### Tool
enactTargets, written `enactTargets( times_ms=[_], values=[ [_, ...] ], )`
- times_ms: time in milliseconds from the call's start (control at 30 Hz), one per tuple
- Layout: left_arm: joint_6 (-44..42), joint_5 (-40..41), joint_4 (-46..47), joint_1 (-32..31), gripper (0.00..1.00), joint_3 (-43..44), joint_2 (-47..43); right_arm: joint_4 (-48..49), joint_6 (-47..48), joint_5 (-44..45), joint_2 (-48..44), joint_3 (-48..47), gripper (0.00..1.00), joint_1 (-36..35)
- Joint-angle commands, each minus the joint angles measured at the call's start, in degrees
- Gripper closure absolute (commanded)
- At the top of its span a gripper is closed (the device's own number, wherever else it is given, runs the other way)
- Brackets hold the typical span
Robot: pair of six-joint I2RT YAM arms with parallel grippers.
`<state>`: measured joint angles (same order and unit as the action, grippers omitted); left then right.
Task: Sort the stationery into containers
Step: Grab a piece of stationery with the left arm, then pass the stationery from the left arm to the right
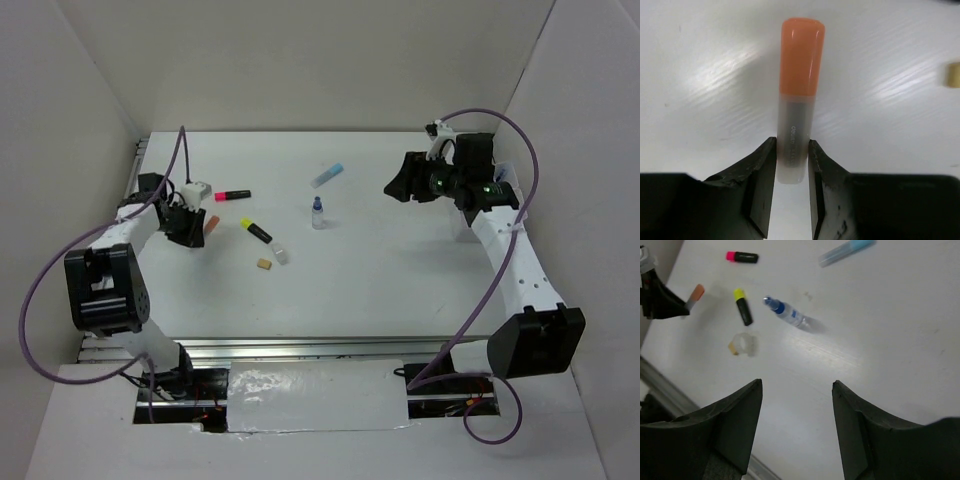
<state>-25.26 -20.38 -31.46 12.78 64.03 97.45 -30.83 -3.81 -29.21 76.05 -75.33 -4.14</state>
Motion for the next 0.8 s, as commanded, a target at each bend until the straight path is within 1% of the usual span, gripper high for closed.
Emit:
enactTargets(
  times_ms=[0,33,100,133,200,233,300,333,433,567,767],
  values=[
    [3.0,-7.1,1.9,-5.6,0.82,0.7,-10.2,1.6,-10.3,-10.0,-0.5,0.8,0.35,-0.6],
    [4.3,-7.7,1.8,-9.0,0.85,1.1,-11.7,2.4,-11.3,-10.9,-0.2,0.8,0.35,-0.8],
    [6.0,-7.4,1.8,-12.3,0.87,1.6,-16.3,3.2,-13.8,-13.1,0.8,0.2,0.35,-1.7],
    [7.9,-7.0,1.9,-16.9,0.88,2.3,-17.5,3.8,-14.5,-13.9,1.3,-0.3,0.36,-2.2],
    [10.0,-6.8,2.0,-20.6,0.88,3.7,-20.6,4.8,-16.1,-15.7,2.4,-2.1,0.35,-4.2],
    [12.2,-6.3,2.2,-24.0,0.87,4.3,-21.3,5.2,-16.1,-16.0,2.8,-3.4,0.35,-5.1],
    [13.7,-5.7,1.7,-27.0,0.88,7.1,-21.6,6.2,-16.0,-16.4,4.3,-4.8,0.34,-8.1],
    [15.1,-5.4,1.0,-29.6,0.88,7.8,-21.3,6.6,-16.2,-16.9,4.8,-6.0,0.34,-8.8],
    [17.7,-4.8,1.0,-33.8,0.88,10.3,-20.3,7.4,-16.7,-17.8,6.7,-8.1,0.32,-12.4],
    [19.0,-4.7,1.0,-37.2,0.88,11.9,-19.4,8.3,-18.0,-18.2,9.2,-9.0,0.27,-16.0],
    [20.0,-6.6,0.3,-37.6,0.89,15.2,-17.6,8.9,-19.5,-17.8,12.2,-10.1,0.26,-18.3]
  ],
)
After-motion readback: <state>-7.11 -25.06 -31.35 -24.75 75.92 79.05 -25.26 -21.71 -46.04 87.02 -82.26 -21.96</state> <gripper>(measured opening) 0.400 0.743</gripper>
